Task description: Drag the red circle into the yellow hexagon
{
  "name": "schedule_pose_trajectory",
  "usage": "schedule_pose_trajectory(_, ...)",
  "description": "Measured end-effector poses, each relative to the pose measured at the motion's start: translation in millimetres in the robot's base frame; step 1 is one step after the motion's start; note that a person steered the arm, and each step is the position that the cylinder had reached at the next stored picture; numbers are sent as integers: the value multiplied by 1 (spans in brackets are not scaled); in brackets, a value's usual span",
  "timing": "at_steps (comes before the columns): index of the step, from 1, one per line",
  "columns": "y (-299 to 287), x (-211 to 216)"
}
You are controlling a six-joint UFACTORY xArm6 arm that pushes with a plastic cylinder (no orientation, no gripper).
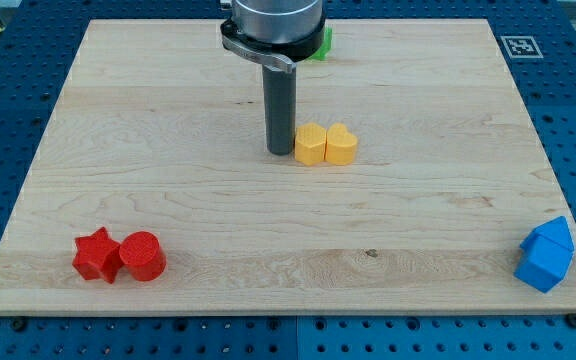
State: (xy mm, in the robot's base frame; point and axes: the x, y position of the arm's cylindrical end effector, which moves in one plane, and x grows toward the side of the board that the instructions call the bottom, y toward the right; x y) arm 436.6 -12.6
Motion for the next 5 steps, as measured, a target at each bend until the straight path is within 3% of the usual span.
schedule_pose_trajectory(2, 4, 34)
schedule_pose_trajectory(4, -50, 76)
schedule_pose_trajectory(5, -86, 33)
